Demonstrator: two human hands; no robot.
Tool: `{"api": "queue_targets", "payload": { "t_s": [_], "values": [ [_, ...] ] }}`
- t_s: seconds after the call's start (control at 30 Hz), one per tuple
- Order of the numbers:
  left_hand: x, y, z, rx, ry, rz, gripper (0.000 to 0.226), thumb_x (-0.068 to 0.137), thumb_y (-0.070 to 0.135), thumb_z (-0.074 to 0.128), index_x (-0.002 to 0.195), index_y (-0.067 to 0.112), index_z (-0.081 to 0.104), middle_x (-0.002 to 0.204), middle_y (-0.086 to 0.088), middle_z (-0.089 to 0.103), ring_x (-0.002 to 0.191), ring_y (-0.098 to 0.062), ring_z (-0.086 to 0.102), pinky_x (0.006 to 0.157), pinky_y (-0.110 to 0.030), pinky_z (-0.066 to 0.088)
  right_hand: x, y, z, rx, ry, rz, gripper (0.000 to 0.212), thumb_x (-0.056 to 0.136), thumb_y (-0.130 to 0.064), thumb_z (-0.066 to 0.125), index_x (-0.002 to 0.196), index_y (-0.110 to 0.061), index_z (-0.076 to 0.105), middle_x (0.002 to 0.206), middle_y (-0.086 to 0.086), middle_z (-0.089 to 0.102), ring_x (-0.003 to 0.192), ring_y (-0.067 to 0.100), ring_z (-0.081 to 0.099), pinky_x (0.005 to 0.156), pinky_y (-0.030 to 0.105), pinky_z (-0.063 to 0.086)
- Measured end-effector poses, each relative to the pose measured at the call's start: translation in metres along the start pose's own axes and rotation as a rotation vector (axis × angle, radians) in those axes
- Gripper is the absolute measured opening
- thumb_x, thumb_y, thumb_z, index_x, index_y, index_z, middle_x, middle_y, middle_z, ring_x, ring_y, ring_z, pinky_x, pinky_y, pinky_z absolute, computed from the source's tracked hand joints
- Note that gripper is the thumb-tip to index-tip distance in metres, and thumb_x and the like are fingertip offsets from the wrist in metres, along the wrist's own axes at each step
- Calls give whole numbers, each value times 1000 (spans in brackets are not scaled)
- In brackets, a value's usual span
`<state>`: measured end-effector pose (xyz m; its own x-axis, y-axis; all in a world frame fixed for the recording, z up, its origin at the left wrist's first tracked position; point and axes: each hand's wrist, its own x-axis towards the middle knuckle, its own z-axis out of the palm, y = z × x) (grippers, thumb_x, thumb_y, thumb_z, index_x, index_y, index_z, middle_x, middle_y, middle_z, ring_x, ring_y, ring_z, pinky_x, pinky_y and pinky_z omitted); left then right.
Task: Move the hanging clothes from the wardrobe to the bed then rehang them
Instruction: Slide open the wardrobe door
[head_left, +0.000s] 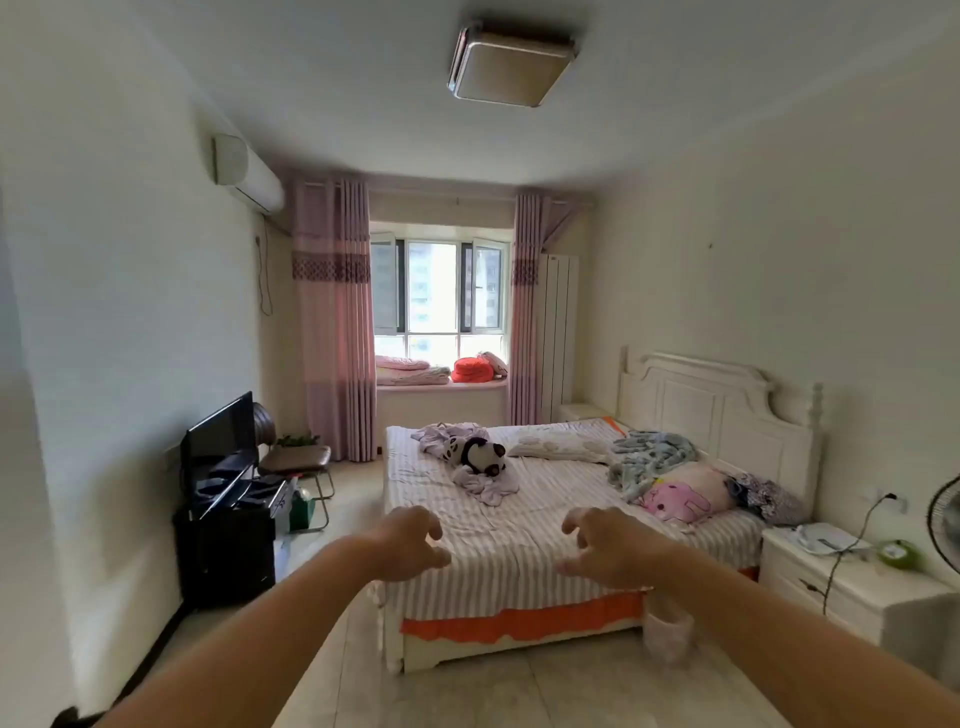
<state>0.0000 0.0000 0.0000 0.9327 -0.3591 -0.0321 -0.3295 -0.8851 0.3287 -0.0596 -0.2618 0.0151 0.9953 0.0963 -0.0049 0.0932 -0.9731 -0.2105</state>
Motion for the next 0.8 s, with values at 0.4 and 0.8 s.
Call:
{"api": "queue_targets", "payload": {
  "t_s": [0.4,0.8],
  "values": [
    [252,-55,-27,-58,10,36,48,90,41,64,130,16,55,131,-8,55,109,-21,57,88,-30,48,251,31,-16,38,13,49,64,89,-50,63,141,-18,45,137,5,54,121,23,53,101,38,45],
    [555,37,-7,12,-71,313,46,90,47,61,127,20,57,128,-3,54,114,-19,52,95,-30,43,431,204,-45,83,131,287,58,88,-47,65,135,-18,49,131,2,57,116,20,54,83,28,39]
  ]
}}
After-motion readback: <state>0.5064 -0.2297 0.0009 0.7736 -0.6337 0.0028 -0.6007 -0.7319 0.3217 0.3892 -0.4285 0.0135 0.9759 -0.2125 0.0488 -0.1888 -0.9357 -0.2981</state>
